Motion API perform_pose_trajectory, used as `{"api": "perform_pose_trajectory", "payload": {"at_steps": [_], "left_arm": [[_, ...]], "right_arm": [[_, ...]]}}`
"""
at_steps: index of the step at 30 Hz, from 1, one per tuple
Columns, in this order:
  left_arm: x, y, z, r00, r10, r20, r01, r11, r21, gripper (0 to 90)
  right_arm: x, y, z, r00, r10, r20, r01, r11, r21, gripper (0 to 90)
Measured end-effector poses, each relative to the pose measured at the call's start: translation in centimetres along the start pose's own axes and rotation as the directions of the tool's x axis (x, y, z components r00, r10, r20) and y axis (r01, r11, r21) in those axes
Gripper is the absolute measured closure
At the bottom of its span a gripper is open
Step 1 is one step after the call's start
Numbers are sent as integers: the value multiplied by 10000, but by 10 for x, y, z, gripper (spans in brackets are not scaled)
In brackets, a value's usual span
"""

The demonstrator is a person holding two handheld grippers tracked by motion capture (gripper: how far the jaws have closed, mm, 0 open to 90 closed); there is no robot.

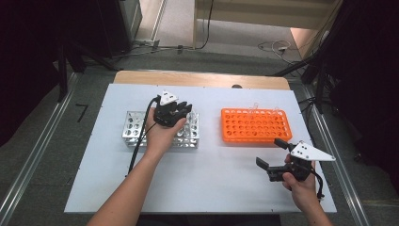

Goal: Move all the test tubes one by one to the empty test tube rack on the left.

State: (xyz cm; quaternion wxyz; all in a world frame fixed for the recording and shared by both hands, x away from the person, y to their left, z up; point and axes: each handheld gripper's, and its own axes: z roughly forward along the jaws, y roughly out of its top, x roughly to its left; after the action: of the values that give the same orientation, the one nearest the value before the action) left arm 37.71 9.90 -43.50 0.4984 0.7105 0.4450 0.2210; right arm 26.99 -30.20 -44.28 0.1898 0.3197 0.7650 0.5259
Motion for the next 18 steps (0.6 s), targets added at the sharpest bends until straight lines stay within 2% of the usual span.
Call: {"api": "perform_pose_trajectory", "payload": {"at_steps": [4,7,13,16,18], "left_arm": [[0,1,-5,10000,19,80,-17,9995,-308,652],[0,2,-9,9998,75,171,-69,9993,-375,573],[-1,2,-24,9982,179,572,-132,9966,-813,470],[-2,2,-32,9975,179,677,-115,9956,-934,341],[-3,1,-37,9967,168,794,-91,9953,-968,287]], "right_arm": [[-1,0,0,10000,39,28,-39,10000,-13,0],[-2,0,0,10000,78,62,-78,10000,4,0],[-3,1,1,10000,62,71,-63,10000,44,0],[-4,2,2,9998,39,171,-40,10000,39,0],[-5,2,3,9998,40,217,-40,10000,21,0]]}}
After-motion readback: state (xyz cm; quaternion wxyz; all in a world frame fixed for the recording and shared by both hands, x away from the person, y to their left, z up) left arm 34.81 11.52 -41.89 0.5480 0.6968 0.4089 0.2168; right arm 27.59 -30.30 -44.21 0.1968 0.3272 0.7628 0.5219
